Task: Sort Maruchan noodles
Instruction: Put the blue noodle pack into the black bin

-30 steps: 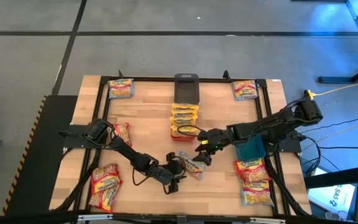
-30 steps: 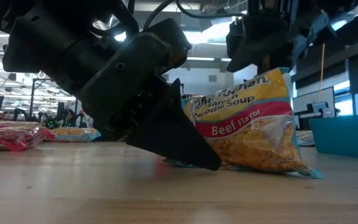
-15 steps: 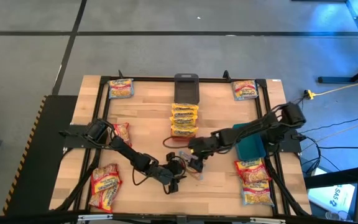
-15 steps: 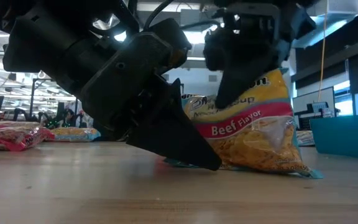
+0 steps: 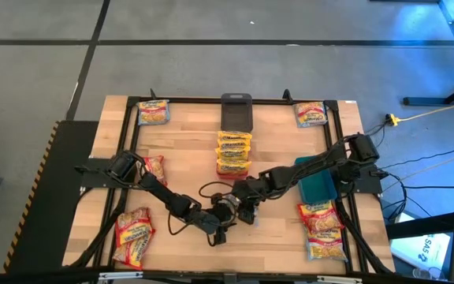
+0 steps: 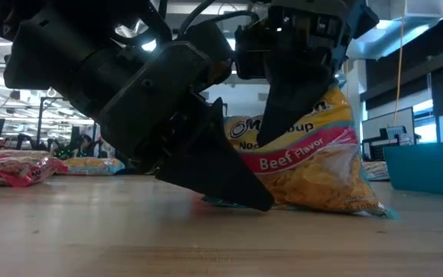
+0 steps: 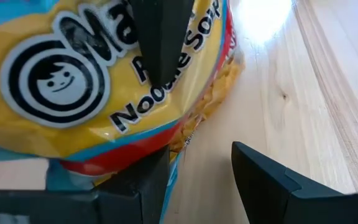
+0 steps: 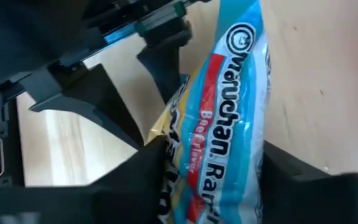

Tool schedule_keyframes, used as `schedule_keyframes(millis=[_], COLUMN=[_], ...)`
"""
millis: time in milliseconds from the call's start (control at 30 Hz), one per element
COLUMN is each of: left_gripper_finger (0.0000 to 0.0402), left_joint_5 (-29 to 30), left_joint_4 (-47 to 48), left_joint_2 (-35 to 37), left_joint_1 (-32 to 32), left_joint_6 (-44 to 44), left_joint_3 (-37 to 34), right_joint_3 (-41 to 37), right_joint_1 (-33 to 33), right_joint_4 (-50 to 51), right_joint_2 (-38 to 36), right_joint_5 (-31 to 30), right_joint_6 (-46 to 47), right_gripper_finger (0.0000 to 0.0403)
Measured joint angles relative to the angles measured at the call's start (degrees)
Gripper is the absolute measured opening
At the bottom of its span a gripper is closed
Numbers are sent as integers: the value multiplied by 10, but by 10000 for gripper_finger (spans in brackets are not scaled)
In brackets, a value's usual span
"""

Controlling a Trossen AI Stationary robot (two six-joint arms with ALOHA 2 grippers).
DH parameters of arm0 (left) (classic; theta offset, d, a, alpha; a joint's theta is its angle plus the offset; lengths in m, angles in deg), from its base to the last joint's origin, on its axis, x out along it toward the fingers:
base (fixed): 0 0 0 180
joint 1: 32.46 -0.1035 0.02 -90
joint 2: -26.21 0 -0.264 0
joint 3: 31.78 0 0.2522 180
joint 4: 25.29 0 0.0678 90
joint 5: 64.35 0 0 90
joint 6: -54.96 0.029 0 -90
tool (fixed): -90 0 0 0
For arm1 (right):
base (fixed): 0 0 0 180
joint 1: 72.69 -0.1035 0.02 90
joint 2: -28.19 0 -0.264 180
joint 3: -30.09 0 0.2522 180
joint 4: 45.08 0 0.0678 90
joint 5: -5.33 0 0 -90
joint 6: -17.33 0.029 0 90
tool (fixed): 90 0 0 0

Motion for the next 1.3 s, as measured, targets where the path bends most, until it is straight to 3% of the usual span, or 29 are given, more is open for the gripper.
schedule_keyframes(millis=[233,567,733,833,1067,1300], left_gripper_finger=[170,170,170,170,170,170], left_joint_5=[-16,-45,-143,-150,-83,-56], left_joint_4=[12,166,162,116,-44,-66], left_joint_2=[5,96,142,191,314,369], left_joint_1=[3,22,21,18,-10,-61], left_joint_6=[16,47,80,77,79,91], left_joint_3=[0,-2,-50,-109,-251,-303], right_joint_3=[-1,-3,-3,-3,-3,-2], right_joint_1=[0,2,17,41,136,258], right_joint_4=[2,65,89,99,86,51], right_joint_2=[-9,-95,-162,-198,-260,-277], right_joint_5=[-12,-47,-54,-63,-65,-62], right_joint_6=[-21,-92,-136,-159,-244,-362], right_gripper_finger=[95,92,90,92,91,91])
